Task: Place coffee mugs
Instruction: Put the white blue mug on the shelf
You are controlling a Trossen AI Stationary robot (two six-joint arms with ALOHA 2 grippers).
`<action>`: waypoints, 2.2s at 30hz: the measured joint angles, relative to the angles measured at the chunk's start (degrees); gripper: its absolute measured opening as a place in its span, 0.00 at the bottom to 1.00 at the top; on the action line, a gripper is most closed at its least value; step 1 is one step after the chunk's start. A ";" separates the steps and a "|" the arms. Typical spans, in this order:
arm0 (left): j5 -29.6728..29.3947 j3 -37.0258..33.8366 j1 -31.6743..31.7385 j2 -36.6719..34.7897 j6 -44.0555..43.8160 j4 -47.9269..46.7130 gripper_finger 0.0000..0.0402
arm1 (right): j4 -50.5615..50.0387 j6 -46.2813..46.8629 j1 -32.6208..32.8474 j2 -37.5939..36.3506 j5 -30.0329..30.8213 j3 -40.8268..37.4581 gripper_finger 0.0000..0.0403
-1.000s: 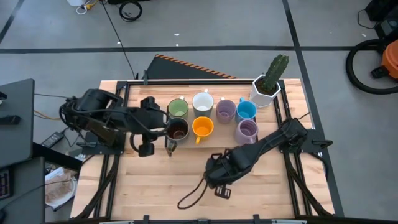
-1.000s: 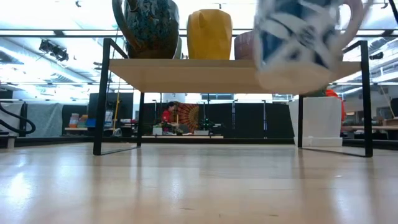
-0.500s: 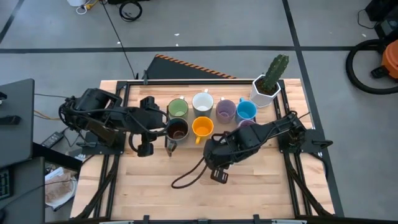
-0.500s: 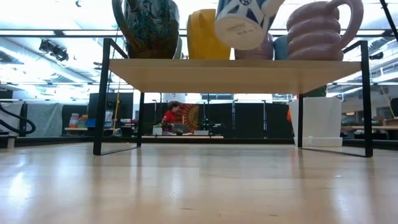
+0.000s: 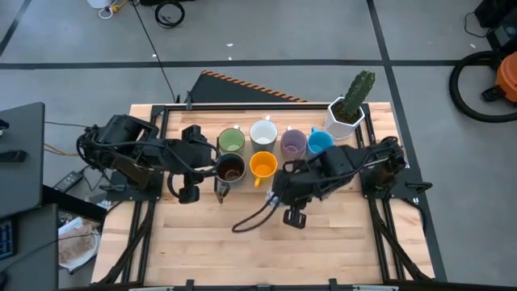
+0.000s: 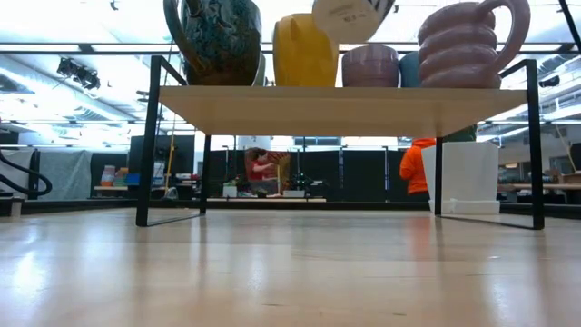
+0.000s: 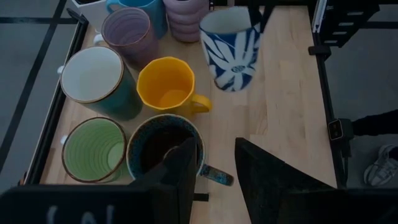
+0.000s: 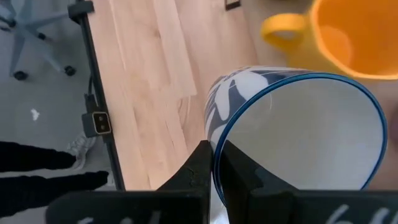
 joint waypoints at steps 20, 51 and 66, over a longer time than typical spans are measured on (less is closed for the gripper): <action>-0.11 0.00 0.00 0.04 -0.81 -0.04 0.29 | 0.09 1.55 -5.79 -10.84 -1.29 -15.55 0.06; -0.26 -0.02 0.00 0.07 -1.66 0.92 0.29 | 2.35 -2.62 -12.42 -6.41 -0.36 -15.67 0.40; -0.26 -0.02 -0.02 0.07 -2.73 0.98 0.29 | 0.19 -12.52 -3.92 -10.41 1.84 -10.34 0.51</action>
